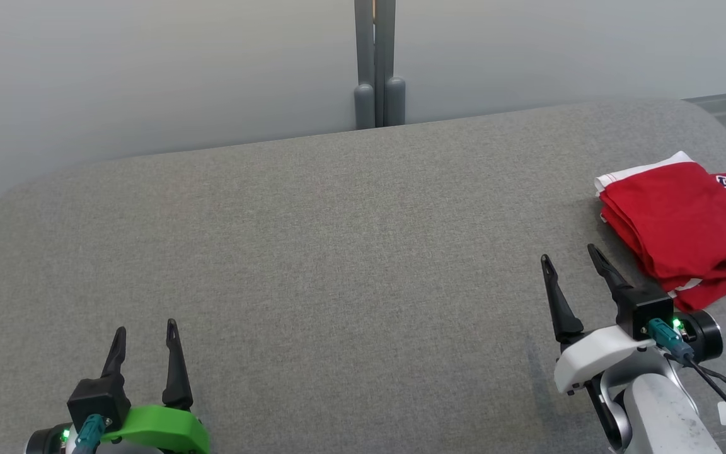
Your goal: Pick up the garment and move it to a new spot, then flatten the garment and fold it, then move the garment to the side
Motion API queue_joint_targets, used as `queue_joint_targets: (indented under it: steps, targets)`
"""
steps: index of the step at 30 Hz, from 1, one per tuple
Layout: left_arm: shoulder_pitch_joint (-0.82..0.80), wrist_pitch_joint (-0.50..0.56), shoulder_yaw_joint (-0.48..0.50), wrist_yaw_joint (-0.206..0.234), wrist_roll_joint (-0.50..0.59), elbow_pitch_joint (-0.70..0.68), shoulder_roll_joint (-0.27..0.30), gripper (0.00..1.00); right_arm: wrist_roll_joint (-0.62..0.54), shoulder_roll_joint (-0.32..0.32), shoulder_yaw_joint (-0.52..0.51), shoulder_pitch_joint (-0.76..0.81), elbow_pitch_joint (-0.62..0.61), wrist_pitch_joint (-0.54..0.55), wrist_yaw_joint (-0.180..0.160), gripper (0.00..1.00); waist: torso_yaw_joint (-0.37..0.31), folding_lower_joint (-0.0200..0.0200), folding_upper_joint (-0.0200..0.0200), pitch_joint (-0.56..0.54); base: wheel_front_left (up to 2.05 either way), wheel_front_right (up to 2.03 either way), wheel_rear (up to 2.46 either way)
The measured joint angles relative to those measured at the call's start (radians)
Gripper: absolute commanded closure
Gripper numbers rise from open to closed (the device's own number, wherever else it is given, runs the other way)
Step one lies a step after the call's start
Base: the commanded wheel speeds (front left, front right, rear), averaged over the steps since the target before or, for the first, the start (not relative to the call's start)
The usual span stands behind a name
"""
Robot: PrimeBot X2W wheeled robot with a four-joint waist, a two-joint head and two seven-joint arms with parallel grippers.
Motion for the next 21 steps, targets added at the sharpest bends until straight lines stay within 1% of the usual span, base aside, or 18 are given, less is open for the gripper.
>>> queue_joint_targets:
  steps: [7,21]
  targets:
    - [0.000,0.000,-0.008,-0.002,0.007,0.012,0.000,0.00,-0.019,0.009,-0.011,0.003,-0.008,0.000,0.000,0.00,0.003,0.0000,0.0000,0.002,0.00,0.00,0.00]
    - [0.000,0.000,-0.018,-0.002,0.005,0.017,0.000,0.00,-0.008,0.017,-0.023,0.003,-0.011,0.000,0.000,0.00,0.001,0.0000,0.0000,0.003,0.00,0.00,0.00]
